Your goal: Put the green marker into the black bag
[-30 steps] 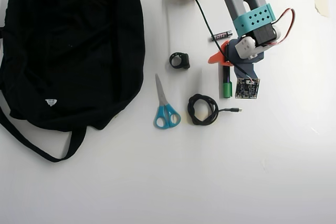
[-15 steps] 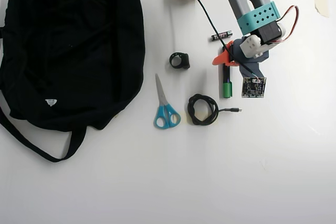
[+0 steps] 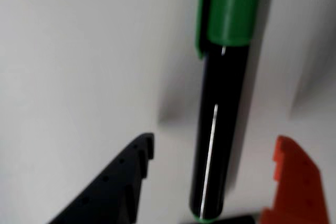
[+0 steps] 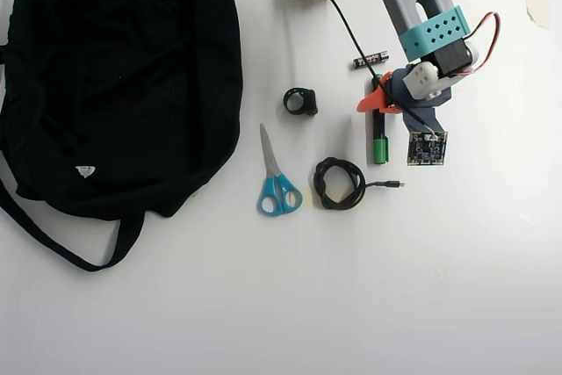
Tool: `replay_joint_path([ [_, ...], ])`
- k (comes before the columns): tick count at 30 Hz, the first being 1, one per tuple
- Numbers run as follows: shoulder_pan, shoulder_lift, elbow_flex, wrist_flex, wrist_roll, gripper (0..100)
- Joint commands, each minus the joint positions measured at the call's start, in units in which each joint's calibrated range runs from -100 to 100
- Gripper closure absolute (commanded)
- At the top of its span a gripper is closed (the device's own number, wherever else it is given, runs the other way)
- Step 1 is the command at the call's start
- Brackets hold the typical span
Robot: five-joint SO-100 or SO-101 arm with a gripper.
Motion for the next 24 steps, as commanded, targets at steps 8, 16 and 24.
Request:
replay_joint_path([
  [8, 0.3, 0.9, -2.0, -0.7, -0.1, 71],
  [16, 0.5, 0.9, -1.7, -0.7, -0.1, 71],
  [24, 0.5, 1.2, -1.3, -0.7, -0.1, 71],
])
